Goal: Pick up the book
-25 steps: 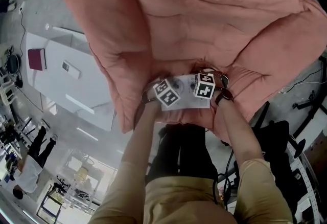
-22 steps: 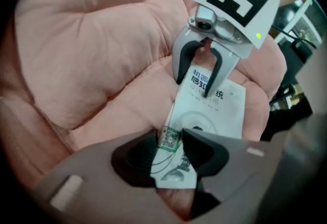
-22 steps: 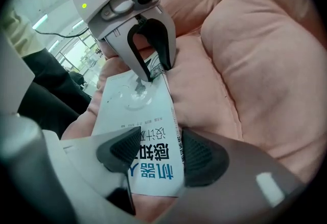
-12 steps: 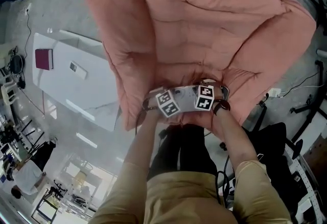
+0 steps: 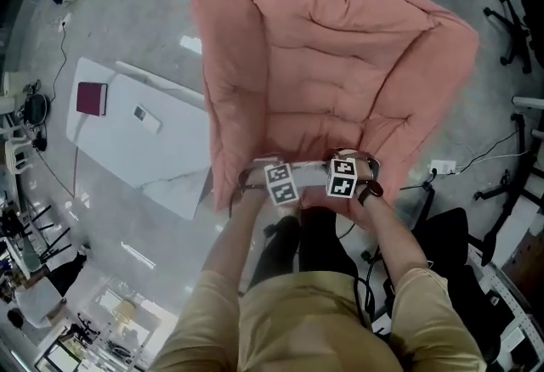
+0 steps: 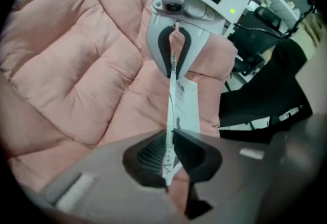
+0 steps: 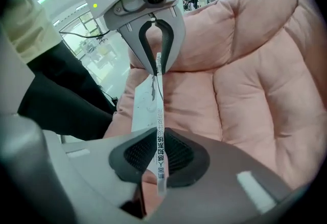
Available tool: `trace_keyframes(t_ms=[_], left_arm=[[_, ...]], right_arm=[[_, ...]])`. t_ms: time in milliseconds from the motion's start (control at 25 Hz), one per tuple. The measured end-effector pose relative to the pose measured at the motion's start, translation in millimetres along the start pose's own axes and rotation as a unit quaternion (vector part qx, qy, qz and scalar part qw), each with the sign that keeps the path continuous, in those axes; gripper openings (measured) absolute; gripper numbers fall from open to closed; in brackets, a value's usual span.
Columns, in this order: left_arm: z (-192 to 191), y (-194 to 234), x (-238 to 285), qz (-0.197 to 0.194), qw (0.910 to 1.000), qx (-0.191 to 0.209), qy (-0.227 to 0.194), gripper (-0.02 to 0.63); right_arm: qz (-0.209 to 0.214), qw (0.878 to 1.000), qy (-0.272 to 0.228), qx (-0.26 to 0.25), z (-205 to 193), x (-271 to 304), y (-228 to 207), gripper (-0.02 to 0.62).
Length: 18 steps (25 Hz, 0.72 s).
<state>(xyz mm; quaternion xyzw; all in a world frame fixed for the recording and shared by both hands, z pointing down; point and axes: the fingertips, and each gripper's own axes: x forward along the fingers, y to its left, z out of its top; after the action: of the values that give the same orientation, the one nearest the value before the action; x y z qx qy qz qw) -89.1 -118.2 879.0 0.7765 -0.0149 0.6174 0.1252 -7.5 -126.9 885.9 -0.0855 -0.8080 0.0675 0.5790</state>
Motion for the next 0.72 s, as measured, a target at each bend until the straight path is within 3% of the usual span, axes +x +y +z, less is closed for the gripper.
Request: trace_keyframes(t_ms=[120, 200, 440, 720], left_arm=[[9, -21, -31, -0.023, 0.9994, 0.027, 0.001, 0.043], [16, -34, -53, -0.024, 0.9989, 0.039, -0.002, 0.043], [48, -66, -143, -0.004, 0.9983, 0.051, -0.029, 0.041], [72, -115, -269, -0.006, 0.9955, 0.07, -0.064, 0.042]], right_arm=[[0.049, 0.999, 0.007, 0.013, 7, -33, 24, 0.044], [0.056, 0.998, 0.012, 0.018, 12, -57, 38, 0.044], [0.013, 1.0, 0.022, 0.002, 30, -151, 71, 0.044], [-0.003, 1.0, 0.024, 0.002, 71, -272, 127, 0.044]])
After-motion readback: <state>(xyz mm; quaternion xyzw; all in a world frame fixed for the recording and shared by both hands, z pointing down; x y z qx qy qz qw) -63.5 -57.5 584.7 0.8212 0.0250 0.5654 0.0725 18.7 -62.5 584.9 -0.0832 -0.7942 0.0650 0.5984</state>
